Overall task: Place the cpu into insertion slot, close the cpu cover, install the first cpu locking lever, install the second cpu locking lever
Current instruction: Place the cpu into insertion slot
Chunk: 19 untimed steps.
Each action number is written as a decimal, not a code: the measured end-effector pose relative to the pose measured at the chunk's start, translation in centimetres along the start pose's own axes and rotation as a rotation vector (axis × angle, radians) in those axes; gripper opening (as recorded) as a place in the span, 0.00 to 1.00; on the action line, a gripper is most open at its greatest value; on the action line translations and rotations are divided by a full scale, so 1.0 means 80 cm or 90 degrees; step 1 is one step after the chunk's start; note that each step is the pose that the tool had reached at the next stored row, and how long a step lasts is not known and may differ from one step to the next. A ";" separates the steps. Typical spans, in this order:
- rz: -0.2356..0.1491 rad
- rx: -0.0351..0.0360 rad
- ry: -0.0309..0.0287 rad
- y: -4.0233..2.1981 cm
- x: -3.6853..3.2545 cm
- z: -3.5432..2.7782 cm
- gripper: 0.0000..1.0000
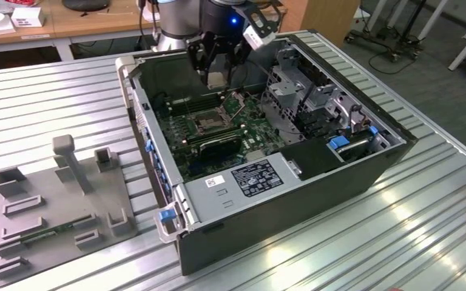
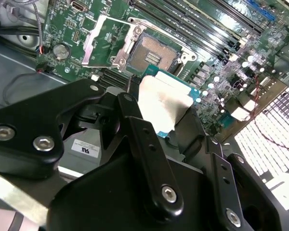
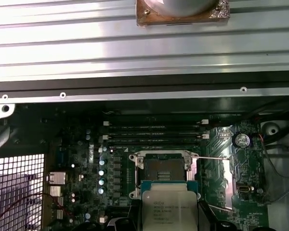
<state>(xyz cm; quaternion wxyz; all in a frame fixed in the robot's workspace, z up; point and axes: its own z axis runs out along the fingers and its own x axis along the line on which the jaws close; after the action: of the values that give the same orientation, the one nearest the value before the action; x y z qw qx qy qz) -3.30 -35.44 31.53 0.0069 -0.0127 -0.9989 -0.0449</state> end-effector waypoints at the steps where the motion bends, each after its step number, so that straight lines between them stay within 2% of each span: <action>1: 0.000 -0.0001 -0.0008 -0.0002 0.0003 0.0018 0.54; 11: 0.000 -0.0002 -0.0013 -0.0003 0.0005 0.0038 0.54; 19: 0.000 -0.0001 -0.0031 -0.0013 0.0014 0.0144 0.54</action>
<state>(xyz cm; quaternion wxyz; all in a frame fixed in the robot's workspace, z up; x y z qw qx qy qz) -3.43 -35.44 30.37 0.0044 -0.0126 -0.9989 -0.0450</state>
